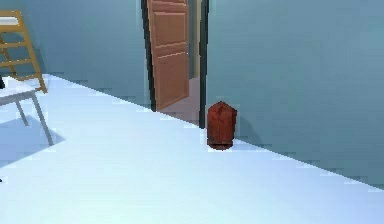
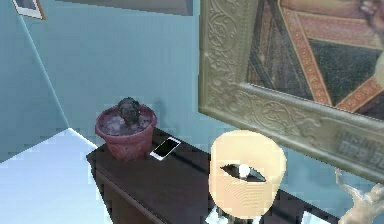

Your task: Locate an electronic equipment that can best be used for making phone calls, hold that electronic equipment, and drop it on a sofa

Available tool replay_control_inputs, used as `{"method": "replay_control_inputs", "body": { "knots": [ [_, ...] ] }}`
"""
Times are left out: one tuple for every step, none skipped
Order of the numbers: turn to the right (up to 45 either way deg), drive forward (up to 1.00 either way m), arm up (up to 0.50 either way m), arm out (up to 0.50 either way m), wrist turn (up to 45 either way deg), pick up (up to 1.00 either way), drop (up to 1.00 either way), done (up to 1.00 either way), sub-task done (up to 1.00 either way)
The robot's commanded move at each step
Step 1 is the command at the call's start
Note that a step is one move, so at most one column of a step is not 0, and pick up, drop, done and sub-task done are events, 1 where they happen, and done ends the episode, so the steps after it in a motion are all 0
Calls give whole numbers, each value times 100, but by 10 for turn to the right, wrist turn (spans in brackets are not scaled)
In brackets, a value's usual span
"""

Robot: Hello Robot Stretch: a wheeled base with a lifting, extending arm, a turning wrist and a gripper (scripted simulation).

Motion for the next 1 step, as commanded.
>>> {"method": "replay_control_inputs", "body": {
  "knots": [
    [0, 0, 50, 0, 0, 0, 0, 0, 0]
  ]
}}
